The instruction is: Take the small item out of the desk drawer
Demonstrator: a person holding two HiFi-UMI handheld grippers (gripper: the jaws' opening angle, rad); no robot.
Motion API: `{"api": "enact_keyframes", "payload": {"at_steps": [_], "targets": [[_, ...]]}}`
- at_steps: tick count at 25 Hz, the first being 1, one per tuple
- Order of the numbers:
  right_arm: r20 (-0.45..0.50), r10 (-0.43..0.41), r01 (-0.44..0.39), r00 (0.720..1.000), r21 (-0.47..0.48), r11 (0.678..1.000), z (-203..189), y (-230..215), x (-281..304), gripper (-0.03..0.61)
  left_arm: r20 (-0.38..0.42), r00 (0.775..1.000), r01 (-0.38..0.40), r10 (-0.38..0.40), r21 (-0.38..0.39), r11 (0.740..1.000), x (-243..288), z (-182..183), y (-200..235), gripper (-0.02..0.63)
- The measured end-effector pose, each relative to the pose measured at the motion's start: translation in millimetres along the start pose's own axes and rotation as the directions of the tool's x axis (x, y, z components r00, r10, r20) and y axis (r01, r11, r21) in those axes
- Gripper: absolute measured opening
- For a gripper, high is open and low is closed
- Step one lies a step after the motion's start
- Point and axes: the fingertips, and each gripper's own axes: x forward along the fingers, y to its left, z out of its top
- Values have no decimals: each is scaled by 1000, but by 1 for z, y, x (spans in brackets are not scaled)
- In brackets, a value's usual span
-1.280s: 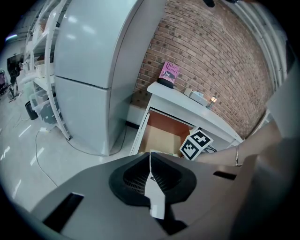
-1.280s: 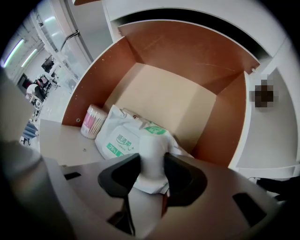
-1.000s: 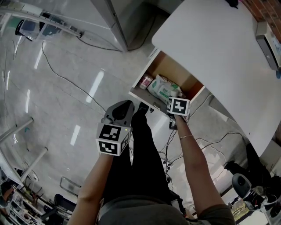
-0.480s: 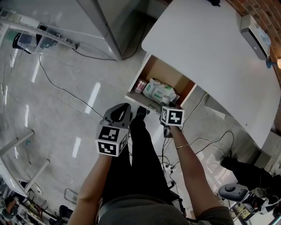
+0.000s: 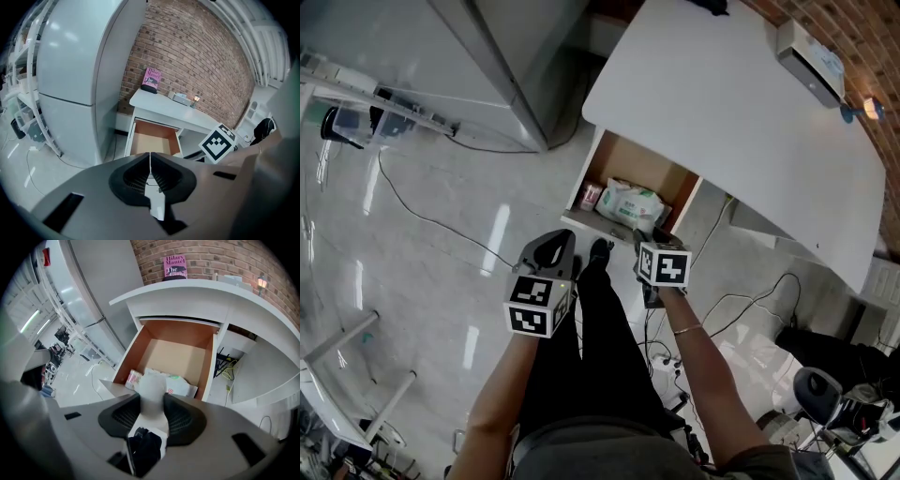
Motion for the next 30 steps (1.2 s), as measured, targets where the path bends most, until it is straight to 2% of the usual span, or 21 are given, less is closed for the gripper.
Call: {"api": "enact_keyframes", "payload": {"at_steps": [13, 18, 30], "targets": [[140, 0, -10, 990, 70, 997, 8, 18, -58, 164, 17, 999, 47, -48, 52, 997, -13, 11, -9, 25], [182, -8, -7, 983, 80, 997, 9, 24, -80, 164, 31, 997, 67, -69, 51, 996, -19, 19, -12, 25], [315, -54, 18, 947, 116, 993, 24, 31, -133, 164, 41, 994, 98, -103, 111, 989, -24, 31, -19, 25]]}}
